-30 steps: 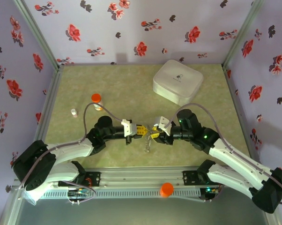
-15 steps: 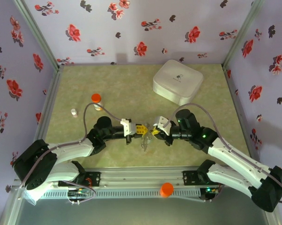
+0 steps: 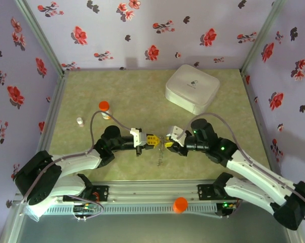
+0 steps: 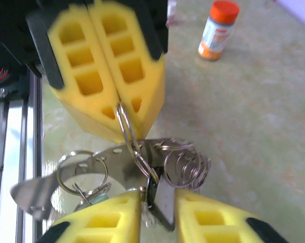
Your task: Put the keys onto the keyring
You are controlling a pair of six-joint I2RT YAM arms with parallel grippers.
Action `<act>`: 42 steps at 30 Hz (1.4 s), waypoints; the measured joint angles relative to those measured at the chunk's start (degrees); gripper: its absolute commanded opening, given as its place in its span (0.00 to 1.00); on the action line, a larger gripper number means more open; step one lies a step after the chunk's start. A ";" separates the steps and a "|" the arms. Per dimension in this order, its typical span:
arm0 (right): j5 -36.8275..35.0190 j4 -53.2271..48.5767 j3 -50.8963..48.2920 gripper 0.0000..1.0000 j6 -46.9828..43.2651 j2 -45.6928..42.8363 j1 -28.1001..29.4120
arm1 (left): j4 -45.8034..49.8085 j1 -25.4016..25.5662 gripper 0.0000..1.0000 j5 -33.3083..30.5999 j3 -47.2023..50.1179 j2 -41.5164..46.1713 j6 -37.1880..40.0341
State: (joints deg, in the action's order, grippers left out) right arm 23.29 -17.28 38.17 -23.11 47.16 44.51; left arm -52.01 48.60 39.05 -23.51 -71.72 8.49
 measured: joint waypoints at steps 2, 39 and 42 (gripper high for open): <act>0.42 1.05 -0.09 0.24 -0.02 -2.78 0.00 | 0.35 0.00 0.00 0.04 0.00 0.00 0.52; 3.23 2.19 0.26 0.00 -2.97 3.21 1.31 | 9.60 0.44 0.26 -1.20 -2.62 1.27 3.89; 1.46 -2.82 3.06 0.00 -5.70 4.70 1.68 | 15.45 1.09 0.25 -2.08 -4.81 2.54 5.92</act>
State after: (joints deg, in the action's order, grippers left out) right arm 24.75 -20.10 41.23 -28.82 51.86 46.19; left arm -36.56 49.69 36.97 -28.32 -69.19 14.41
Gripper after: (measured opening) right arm 0.049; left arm 0.255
